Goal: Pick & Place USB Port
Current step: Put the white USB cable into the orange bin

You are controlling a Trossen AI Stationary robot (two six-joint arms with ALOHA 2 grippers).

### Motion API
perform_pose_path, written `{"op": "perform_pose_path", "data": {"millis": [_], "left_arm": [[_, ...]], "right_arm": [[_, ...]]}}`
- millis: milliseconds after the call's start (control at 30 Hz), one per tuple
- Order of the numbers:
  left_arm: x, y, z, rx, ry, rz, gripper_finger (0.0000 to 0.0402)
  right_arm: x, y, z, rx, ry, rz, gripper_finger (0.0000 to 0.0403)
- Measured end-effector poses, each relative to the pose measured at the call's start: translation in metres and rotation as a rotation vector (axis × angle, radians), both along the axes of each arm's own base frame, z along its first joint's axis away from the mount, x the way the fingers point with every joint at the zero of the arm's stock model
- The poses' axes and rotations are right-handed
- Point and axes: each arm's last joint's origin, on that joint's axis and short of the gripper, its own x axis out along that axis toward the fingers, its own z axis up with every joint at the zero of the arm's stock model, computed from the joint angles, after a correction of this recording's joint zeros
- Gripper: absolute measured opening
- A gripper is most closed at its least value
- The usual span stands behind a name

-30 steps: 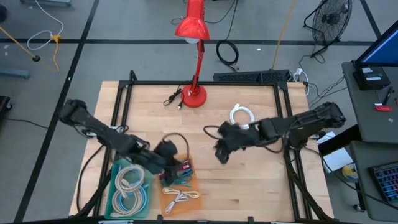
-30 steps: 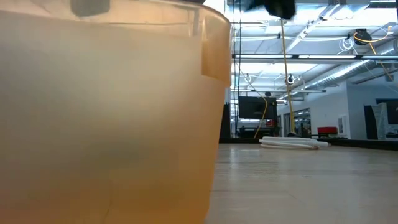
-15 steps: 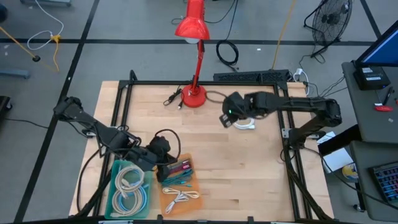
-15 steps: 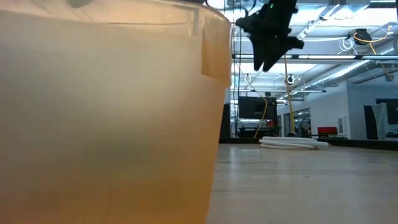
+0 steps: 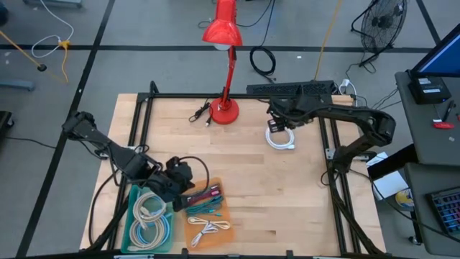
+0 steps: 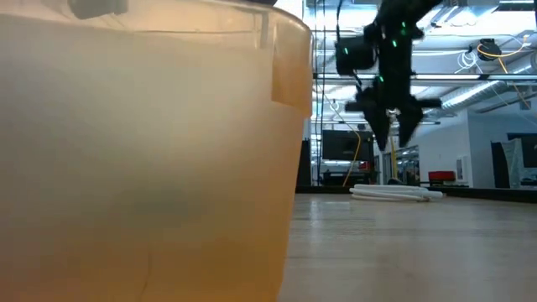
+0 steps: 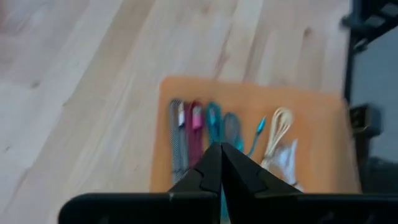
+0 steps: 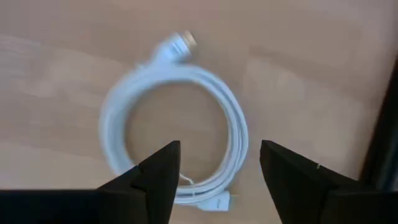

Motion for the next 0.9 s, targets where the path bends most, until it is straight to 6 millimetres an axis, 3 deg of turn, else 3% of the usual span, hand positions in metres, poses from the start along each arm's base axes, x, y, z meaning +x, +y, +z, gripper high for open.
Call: {"op": "perform_pose_path", "data": {"millis": [267, 433, 900], "left_arm": [[-0.012, 0.005, 0.001, 0.021, 0.057, 0.032, 0.0006], [-0.014, 0.006, -0.002, 0.034, 0.090, 0.037, 0.0008], [-0.013, 0.008, -0.002, 0.052, 0.101, 0.016, 0.0006]], "right_arm": [[-0.041, 0.004, -0.075, 0.127, 0.099, -0.091, 0.0253], [-0.056, 0.015, -0.104, 0.160, 0.084, -0.115, 0.0266], [-0.024, 0.015, -0.106, 0.046, -0.255, -0.173, 0.0232]]}}
